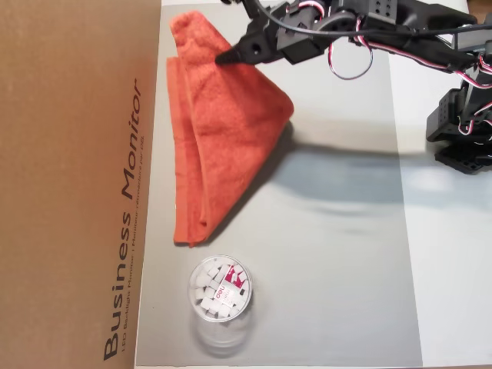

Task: Fold the blanket.

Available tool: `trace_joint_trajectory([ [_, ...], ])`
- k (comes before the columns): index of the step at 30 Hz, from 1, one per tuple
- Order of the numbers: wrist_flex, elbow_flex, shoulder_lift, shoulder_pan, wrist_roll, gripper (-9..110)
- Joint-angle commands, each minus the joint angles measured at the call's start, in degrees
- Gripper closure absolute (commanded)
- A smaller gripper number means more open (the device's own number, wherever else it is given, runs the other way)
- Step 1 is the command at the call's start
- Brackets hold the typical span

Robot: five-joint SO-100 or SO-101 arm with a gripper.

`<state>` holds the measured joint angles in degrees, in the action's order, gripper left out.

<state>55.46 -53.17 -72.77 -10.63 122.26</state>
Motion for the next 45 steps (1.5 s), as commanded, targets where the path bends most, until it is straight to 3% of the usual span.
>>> trace_joint_trajectory([
  [1,-0.7,5.98,1.23,-1.93,-0.26,102],
  [9,-1.23,14.5,9.67,-4.48,0.0,102],
  [38,-37.35,15.91,33.13,-13.36,1.93,102],
  [45,-38.67,15.91,37.35,-15.47,1.05,102],
])
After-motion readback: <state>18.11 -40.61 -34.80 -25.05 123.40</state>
